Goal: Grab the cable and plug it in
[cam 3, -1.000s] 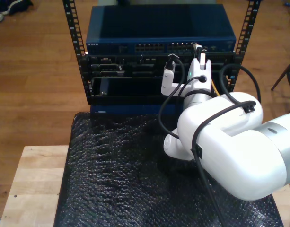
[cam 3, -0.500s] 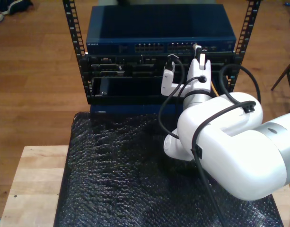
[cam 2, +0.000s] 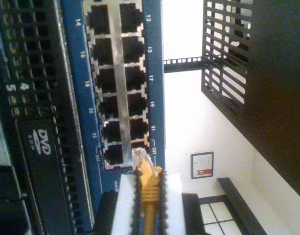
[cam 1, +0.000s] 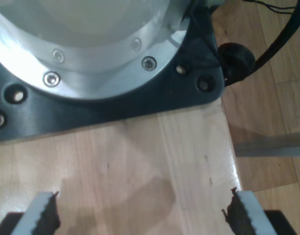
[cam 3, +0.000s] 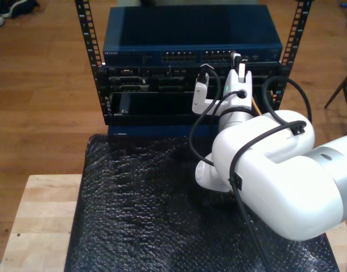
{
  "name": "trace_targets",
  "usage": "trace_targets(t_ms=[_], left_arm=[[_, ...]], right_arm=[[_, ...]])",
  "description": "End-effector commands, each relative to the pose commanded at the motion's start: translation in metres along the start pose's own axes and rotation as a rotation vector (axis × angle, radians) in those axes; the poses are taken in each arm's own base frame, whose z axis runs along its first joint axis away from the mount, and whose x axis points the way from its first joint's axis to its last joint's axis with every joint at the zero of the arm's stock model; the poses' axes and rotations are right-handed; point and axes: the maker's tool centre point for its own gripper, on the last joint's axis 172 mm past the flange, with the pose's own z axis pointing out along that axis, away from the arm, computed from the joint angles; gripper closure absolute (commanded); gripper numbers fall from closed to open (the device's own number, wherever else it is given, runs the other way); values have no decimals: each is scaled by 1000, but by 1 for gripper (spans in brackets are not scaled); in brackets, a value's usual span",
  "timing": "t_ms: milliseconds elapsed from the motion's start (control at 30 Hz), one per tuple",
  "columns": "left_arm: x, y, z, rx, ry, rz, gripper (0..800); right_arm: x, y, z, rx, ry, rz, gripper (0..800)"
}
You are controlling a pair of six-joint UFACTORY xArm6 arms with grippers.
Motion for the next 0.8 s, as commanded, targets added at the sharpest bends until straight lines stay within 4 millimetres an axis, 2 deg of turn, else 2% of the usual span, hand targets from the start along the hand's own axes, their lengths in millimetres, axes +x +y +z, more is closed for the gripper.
trace_targets(t_ms=[800], left_arm=[[0,0,0,0,0,-2,0]], right_arm=[[4,-1,-2,0,6,2,800]])
